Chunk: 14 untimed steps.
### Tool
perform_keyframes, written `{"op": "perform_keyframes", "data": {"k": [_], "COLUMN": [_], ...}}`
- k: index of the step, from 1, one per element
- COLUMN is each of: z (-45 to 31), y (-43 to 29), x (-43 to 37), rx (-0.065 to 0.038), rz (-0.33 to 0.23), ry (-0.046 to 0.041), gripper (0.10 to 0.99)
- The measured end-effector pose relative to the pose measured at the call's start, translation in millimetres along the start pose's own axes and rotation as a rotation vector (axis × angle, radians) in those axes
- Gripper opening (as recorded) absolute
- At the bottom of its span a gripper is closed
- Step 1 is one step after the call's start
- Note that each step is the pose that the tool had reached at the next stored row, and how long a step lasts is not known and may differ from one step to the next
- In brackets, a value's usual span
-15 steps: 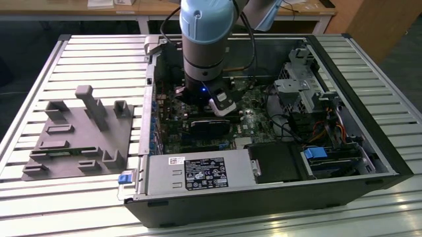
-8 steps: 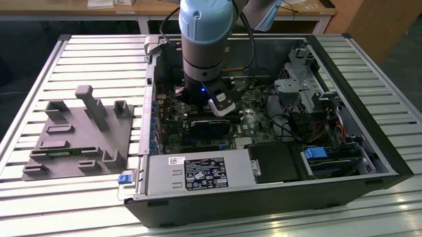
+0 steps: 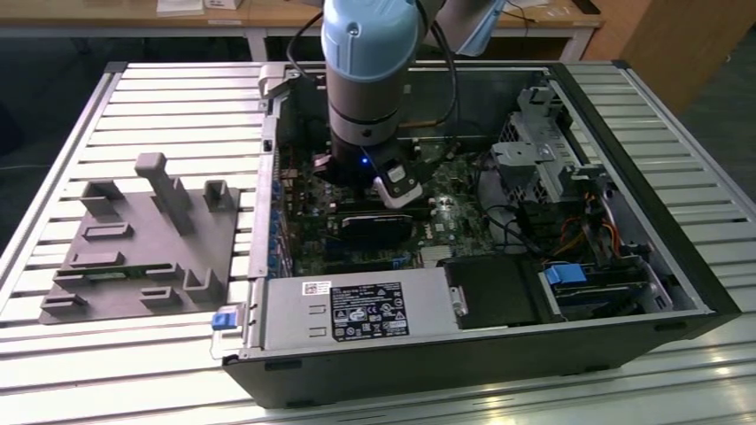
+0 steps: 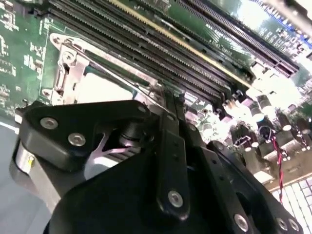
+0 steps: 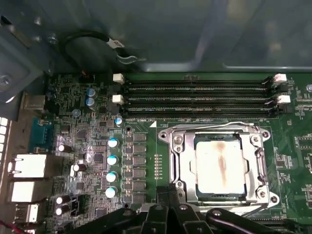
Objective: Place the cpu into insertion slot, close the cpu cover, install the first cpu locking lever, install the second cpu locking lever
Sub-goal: 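Install the second cpu locking lever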
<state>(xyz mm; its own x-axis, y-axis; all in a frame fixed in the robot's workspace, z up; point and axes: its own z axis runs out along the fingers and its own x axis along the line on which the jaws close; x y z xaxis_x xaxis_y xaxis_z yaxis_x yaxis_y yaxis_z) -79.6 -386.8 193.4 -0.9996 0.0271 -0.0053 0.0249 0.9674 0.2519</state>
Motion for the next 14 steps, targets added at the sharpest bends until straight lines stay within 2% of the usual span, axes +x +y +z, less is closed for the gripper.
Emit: {"op": "perform_keyframes", "data": {"k": [4,14], "z": [-8.6,-36.4], "y": [2.2,9.5], "x": [0.0,-0.1], "rx": [0.000,0.000], "rz": [0.000,0.000], "ry": [0.0000,0.0001], "gripper": [0.118,0.118]}}
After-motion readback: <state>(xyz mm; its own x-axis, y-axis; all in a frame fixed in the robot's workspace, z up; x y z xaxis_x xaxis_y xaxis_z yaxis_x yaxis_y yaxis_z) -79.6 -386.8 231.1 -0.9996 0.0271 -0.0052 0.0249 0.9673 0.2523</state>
